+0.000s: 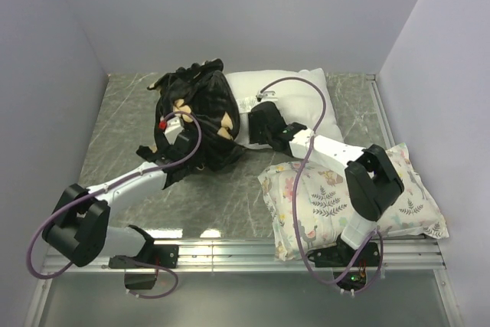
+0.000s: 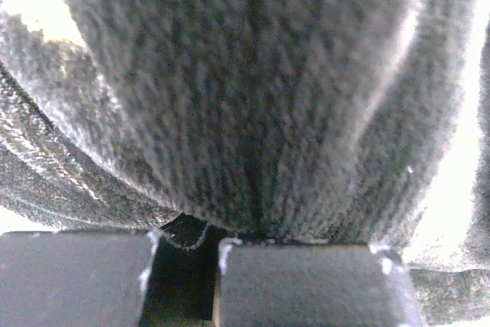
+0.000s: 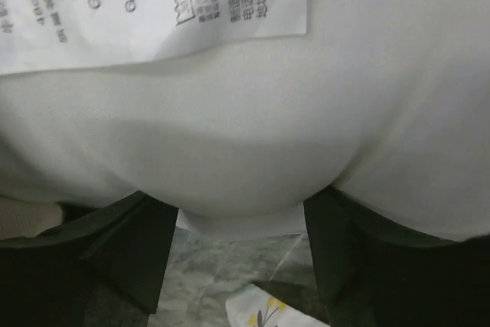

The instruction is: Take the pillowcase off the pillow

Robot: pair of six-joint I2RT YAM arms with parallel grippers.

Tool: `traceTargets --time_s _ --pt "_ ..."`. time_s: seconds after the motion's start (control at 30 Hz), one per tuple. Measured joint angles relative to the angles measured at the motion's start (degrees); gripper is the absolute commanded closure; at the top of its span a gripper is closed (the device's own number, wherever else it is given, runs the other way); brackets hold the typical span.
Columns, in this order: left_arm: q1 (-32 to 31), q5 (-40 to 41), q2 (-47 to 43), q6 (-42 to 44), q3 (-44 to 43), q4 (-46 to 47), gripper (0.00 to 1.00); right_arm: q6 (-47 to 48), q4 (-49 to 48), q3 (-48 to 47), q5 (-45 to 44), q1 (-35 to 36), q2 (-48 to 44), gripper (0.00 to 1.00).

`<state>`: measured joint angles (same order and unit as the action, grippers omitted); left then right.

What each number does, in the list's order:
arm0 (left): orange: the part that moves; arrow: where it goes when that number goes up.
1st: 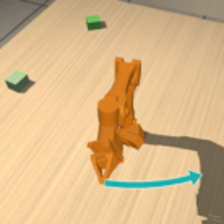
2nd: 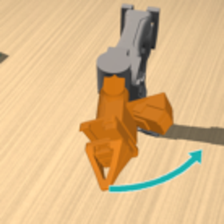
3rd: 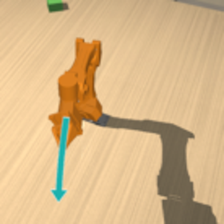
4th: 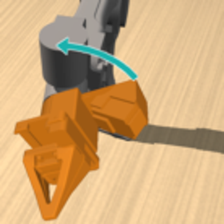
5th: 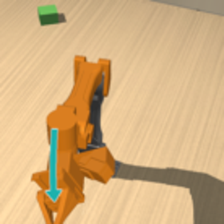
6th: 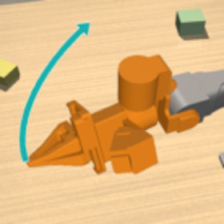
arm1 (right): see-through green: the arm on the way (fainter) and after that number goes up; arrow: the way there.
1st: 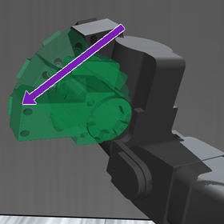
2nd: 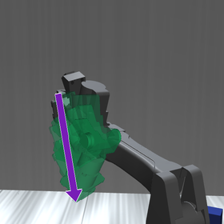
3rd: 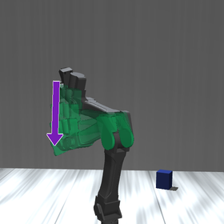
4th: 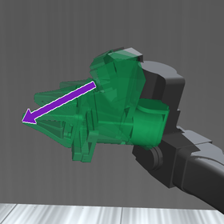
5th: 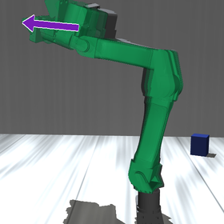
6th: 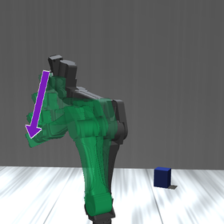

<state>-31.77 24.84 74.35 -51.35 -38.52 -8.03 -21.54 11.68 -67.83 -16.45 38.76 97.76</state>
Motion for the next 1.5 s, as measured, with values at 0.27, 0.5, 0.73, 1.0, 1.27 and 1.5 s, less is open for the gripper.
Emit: traceTargets --time_s 0.27,0.5,0.73,1.0,1.27,1.5 --pt "-0.7 3.5 -6.7 1.6 -5.5 -8.5 0.99 0.4 -0.9 -1.7 -5.8 0.7 -2.8 1.00" --pt "-1.0 5.4 -13.6 7.5 -24.4 -19.7 0.99 5.4 10.3 -17.0 -9.2 0.2 -6.7 1.00" --pt "-1.3 7.0 -14.3 13.1 -44.5 -25.0 1.00 9.1 27.8 -45.3 -7.0 -1.0 -4.7 1.00" --pt "3.2 2.2 -2.8 15.6 -49.7 -27.9 0.99 7.5 25.3 -48.7 3.3 -7.3 5.5 0.98" --pt "15.5 -10.8 16.5 15.6 -47.2 -20.8 0.86 4.9 18.6 -56.2 12.8 -10.2 29.8 0.82" --pt "16.6 -14.7 14.2 16.4 -47.3 -16.5 0.19 3.8 17.2 -57.9 14.4 -11.0 29.6 0.70"
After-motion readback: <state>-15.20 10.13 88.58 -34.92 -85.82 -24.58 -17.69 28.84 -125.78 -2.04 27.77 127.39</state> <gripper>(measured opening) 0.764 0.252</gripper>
